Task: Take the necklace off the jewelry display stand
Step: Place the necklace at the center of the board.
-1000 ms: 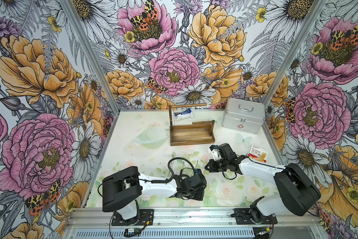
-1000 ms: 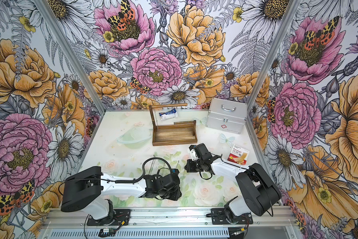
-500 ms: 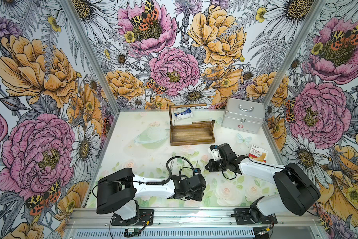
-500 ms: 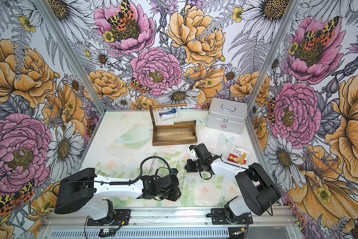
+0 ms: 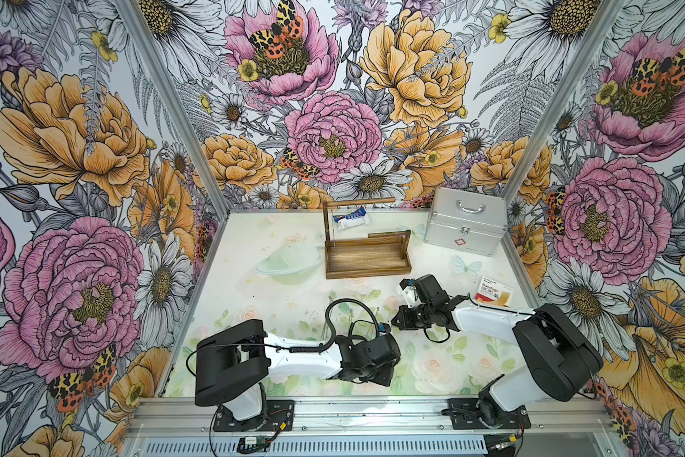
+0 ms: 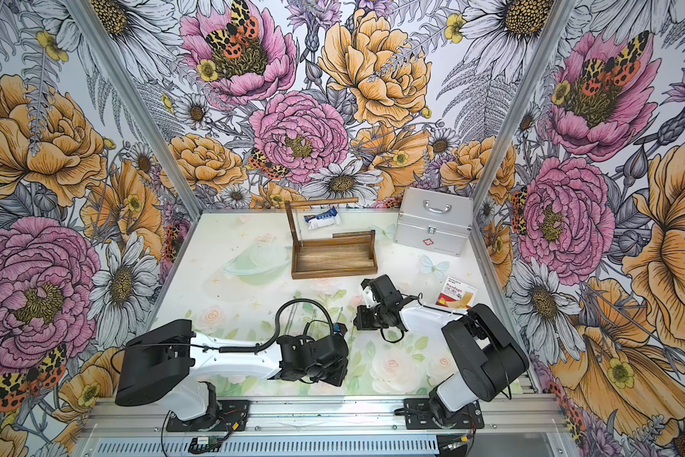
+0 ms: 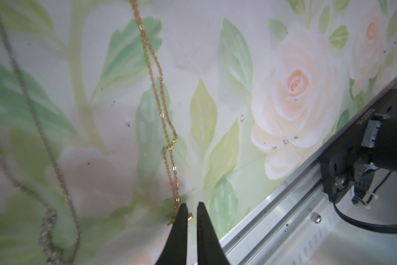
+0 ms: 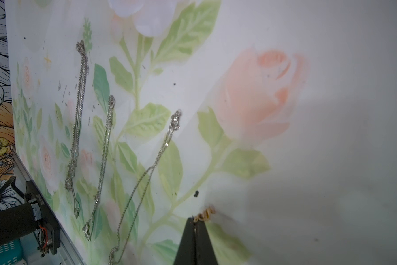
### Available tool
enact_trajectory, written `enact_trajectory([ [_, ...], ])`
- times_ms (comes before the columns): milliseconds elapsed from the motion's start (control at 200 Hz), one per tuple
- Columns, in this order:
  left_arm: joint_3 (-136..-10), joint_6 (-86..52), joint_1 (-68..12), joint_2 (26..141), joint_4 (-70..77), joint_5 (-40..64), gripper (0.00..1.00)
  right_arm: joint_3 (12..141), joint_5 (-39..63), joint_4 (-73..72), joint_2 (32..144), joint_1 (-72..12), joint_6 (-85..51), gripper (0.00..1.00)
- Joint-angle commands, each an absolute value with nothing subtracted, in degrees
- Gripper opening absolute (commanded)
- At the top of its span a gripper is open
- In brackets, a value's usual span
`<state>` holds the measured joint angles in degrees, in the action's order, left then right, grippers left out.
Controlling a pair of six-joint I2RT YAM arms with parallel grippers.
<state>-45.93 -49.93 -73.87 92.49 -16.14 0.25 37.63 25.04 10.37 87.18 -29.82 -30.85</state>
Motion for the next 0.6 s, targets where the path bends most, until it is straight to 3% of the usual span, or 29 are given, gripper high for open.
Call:
enact_trajectory([
  [0,-46.86,-49.16,-73.21,93.49,-16.13,0.35,0.11,39.48,23.84,9.09,88.53,-30.23,-29.96,0.0],
  [595,-44.59,-51.06,-73.87,94.7,-16.32,1.75,0.09,41.68,22.88,9.16,91.03,-30.01,-29.32,0.0],
])
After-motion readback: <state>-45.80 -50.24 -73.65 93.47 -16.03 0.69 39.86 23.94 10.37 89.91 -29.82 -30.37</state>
